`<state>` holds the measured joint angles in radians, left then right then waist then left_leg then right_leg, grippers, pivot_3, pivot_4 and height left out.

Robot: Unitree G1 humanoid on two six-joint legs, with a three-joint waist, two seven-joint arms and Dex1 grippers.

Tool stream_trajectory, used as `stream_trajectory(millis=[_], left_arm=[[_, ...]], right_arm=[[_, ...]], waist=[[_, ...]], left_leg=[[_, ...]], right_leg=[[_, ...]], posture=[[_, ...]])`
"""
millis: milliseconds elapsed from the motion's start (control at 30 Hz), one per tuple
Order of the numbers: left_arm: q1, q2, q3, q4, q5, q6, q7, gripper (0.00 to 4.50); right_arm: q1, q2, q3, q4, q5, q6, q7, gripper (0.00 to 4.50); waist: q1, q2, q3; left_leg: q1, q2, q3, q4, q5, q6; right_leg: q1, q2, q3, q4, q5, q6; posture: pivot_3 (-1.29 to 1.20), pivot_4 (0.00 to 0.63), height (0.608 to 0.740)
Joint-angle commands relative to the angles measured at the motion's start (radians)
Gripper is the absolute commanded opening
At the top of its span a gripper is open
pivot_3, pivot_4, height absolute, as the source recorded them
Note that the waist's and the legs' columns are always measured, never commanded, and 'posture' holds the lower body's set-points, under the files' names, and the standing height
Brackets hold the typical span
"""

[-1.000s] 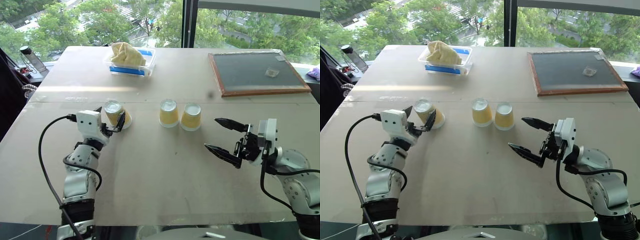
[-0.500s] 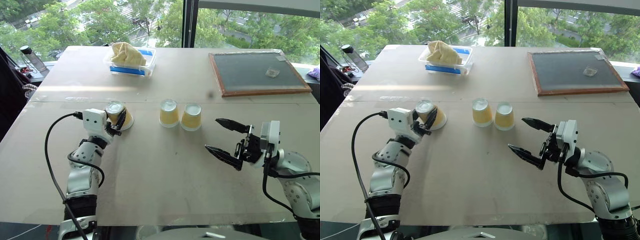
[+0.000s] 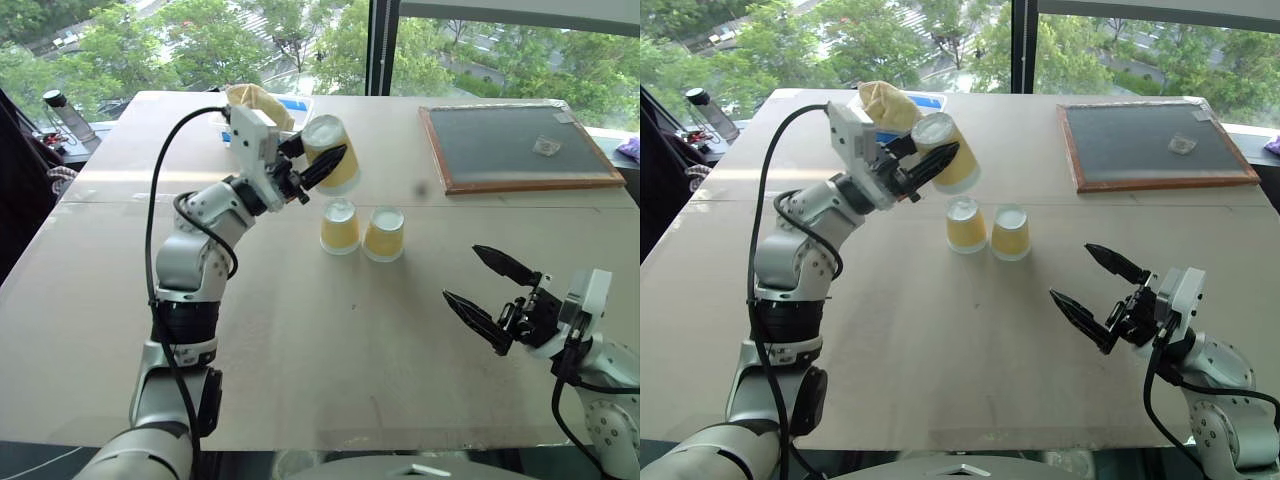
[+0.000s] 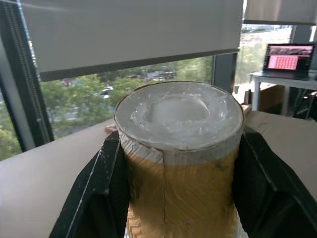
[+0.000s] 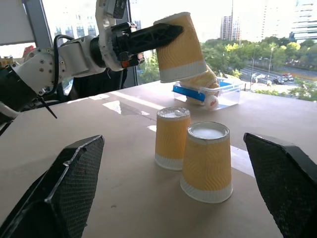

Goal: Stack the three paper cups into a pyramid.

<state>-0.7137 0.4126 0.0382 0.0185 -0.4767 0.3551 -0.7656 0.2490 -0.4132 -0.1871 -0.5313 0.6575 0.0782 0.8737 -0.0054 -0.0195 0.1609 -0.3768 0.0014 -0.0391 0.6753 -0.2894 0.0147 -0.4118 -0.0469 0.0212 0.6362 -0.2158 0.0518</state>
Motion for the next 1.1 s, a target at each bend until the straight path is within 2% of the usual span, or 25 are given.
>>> stream_trajectory(millis=[33,133,267,600,1100], left_arm=[[-0.089,0.007,-0.053,0.075,-0.006,0.012,-0.132,2.12],[-0.135,0.016,-0.089,0.176,0.037,-0.026,-0.212,2.12],[-0.141,0.013,-0.101,0.214,0.053,-0.044,-0.266,2.12],[-0.133,0.001,-0.119,0.283,0.131,-0.121,-0.289,2.12],[-0.112,-0.013,-0.1,0.292,0.138,-0.147,-0.289,2.12]], right_arm=[[0.021,0.02,-0.023,-0.045,0.002,-0.053,-0.02,4.5],[0.042,0.032,-0.026,-0.06,0.002,-0.074,-0.034,4.5],[0.058,0.037,-0.025,-0.074,-0.003,-0.094,-0.052,4.5],[0.055,0.035,-0.007,-0.087,-0.008,-0.1,-0.081,4.5],[0.034,0.012,-0.002,-0.099,0.027,-0.071,-0.087,4.5]], waist=[[-0.006,0.0,0.0],[-0.008,0.0,0.0],[-0.01,0.0,0.0],[-0.004,0.0,0.0],[-0.005,0.0,0.0]], left_leg=[[0.0,0.0,0.0,0.0,0.0,0.0],[0.001,0.0,0.0,0.0,0.0,0.0],[0.001,0.0,0.001,0.0,0.0,0.0],[0.0,0.0,0.001,0.0,0.0,0.0],[0.0,0.0,0.001,0.0,0.0,0.0]], right_leg=[[0.0,0.0,0.001,0.0,0.0,0.0],[0.0,0.0,0.001,0.001,0.0,0.0],[0.0,0.001,0.002,0.001,0.0,0.0],[0.0,0.0,0.001,0.001,0.0,0.0],[0.0,0.0,0.001,0.001,0.0,0.0]], posture=[[0.0,0.15,0.74],[0.0,0.15,0.74],[0.0,0.15,0.74],[0.0,0.15,0.74],[0.0,0.15,0.74]])
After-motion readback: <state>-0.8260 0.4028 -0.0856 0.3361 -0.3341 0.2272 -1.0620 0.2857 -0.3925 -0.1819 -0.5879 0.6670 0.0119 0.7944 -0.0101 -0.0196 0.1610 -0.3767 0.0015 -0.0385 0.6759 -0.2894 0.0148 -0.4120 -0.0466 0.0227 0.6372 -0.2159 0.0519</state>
